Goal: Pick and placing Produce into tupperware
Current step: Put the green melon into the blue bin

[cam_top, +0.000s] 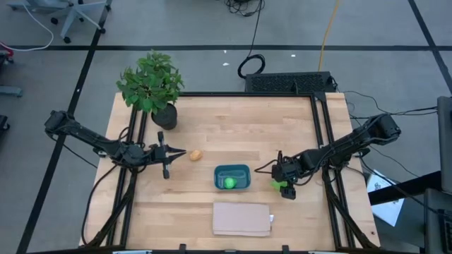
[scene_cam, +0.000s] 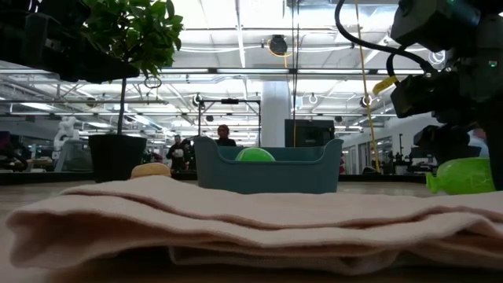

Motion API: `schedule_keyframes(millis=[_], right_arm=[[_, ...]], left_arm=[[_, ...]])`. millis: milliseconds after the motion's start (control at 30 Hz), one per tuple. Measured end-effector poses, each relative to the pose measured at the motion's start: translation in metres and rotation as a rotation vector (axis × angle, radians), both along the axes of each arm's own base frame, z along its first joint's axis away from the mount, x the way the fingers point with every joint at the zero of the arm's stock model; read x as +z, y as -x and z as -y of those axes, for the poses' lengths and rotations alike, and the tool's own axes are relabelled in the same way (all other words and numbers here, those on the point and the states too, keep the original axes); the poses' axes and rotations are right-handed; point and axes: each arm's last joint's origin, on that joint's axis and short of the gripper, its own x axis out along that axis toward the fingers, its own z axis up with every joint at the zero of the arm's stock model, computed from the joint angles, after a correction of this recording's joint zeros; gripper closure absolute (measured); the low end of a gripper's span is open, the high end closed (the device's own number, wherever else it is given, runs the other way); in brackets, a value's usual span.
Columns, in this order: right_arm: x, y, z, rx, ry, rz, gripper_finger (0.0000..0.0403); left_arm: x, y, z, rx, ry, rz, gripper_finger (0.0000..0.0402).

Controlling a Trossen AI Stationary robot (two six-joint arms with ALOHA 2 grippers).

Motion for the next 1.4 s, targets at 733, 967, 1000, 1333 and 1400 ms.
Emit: schedule_keyframes(millis=[733,967,1000,1333,1400], right_arm=[[0.046,-0.021,-0.005,0.039,-0.034,-0.008,0.0178],[0.081,-0.034,-0.001,0.041,-0.015,0.007,0.0188],[0.086,-0.036,0.000,0.042,-0.016,0.015,0.0187],[0.132,-0.048,0.009,0.037,-0.008,0.065,0.0187],[0.138,-0.048,0.011,0.035,-0.005,0.064,0.0187]], left_arm=[[0.000,0.000,0.000,0.000,0.003,0.001,0.0369],[0.000,0.000,0.000,0.000,0.006,0.001,0.0369],[0.000,0.000,0.000,0.000,0.006,0.001,0.0369],[0.000,0.000,0.000,0.000,0.006,0.001,0.0369],[0.000,0.000,0.000,0.000,0.006,0.001,0.0369]])
